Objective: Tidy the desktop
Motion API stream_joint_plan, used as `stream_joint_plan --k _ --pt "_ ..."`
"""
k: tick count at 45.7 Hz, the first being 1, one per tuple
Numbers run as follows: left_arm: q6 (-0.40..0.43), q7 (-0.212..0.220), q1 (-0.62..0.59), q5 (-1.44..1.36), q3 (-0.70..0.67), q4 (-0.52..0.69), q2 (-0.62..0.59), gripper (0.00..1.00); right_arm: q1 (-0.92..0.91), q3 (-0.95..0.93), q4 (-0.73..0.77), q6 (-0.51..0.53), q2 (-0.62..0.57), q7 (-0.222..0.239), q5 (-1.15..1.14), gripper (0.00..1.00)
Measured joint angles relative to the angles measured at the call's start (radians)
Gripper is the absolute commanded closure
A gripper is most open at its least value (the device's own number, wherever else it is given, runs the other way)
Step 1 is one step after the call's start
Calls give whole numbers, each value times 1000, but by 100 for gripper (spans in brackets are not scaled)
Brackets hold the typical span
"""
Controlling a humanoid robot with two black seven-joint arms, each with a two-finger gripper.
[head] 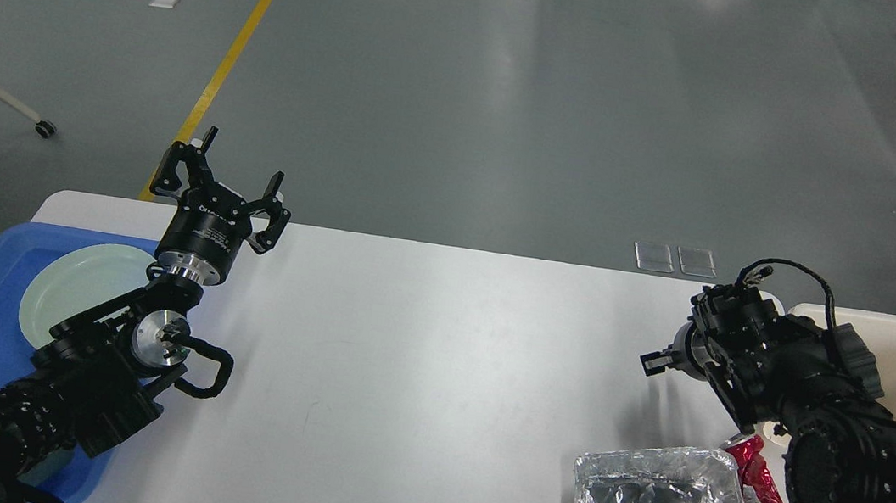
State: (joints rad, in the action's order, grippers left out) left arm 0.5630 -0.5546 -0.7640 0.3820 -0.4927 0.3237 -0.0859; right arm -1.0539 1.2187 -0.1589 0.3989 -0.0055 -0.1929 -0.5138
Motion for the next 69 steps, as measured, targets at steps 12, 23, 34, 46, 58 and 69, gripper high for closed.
stream_joint_plan --k 12,23,34,46,58,69 --pt "0 -1 0 0 0 0 0 3 -235 -156 -169 204 -57 0 148 0" --pt "0 -1 0 0 0 0 0 3 -451 -369 -229 550 -205 1 178 0" --pt "0 0 0 0 0 0 0 3 -621 -368 -299 561 -380 0 178 0" --pt "0 1 0 0 0 0 0 3 -708 -342 -315 561 -542 -2 186 0" --pt "0 1 0 0 0 0 0 3 -716 -191 -346 561 -607 -2 192 0" --pt "0 -1 0 0 0 0 0 3 -604 -262 -347 561 -769 -2 191 0"
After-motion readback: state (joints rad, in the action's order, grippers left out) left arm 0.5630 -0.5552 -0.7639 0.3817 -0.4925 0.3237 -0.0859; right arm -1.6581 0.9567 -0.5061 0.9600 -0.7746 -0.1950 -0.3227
